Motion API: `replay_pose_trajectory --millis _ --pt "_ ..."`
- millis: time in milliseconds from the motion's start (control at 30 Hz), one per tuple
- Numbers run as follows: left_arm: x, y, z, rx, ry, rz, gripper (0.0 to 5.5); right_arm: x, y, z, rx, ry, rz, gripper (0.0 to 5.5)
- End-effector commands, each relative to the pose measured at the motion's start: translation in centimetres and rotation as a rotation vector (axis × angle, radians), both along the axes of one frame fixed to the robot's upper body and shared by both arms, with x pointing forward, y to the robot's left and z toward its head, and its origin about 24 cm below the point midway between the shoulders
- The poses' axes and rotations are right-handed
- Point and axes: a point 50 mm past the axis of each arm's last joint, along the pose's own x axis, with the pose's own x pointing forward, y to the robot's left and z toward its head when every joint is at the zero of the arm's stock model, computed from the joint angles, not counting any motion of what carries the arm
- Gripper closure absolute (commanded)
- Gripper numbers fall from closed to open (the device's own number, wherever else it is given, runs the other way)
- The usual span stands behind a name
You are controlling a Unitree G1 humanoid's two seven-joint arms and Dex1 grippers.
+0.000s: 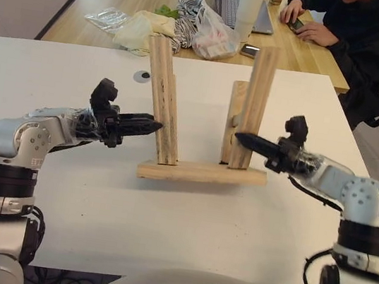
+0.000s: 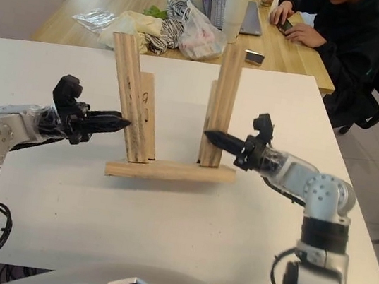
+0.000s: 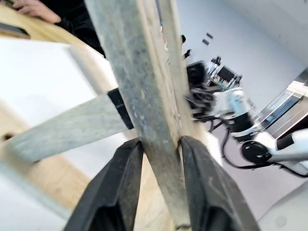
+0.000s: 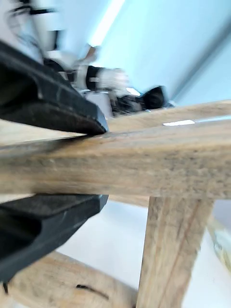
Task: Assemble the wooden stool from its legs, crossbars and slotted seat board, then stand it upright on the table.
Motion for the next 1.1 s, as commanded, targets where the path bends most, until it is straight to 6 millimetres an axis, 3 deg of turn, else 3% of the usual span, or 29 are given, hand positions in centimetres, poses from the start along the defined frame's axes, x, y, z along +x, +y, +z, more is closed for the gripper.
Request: replay_pose_trajectory --millis 33,133,233,333,433,500,667,833,1100 --pt "1.6 2.4 -3.0 0.105 0.21 0.176 3.58 2.4 -2.0 -0.6 -0.002 0.212 -0.17 2.99" --pt "1.6 4.3 -4.2 0.152 0.284 0.226 3.19 2.4 -2.4 -0.4 0.02 0.248 -0.182 2.53" --pt "1.4 5.9 -4.1 0.144 0.252 0.225 2.73 2.4 -3.4 0.2 0.052 0.221 -0.206 2.02" --pt "0.5 7.3 -4.0 0.194 0.096 0.179 2.49 0.7 -5.7 0.6 -0.087 -0.013 -0.183 1.48" --pt "-1.6 6.5 -5.6 0.31 -0.041 0.023 2.49 -2.6 -6.9 -1.3 -0.288 -0.205 0.037 1.48" --pt "-2.8 5.3 -6.9 0.357 -0.1 -0.067 2.49 -3.6 -6.9 -2.5 -0.359 -0.271 0.13 1.48" --pt "-2.2 3.7 -8.0 0.394 -0.231 -0.1 2.49 -2.8 -5.9 -5.0 -0.53 -0.407 0.176 1.48" --pt "-0.5 2.0 -8.1 0.379 -0.299 -0.062 2.49 -0.3 -3.9 -6.4 -0.607 -0.503 0.145 1.48" --pt "1.2 0.9 -7.3 0.343 -0.349 -0.084 3.59 1.2 -1.9 -6.6 -0.511 -0.526 0.163 2.65"
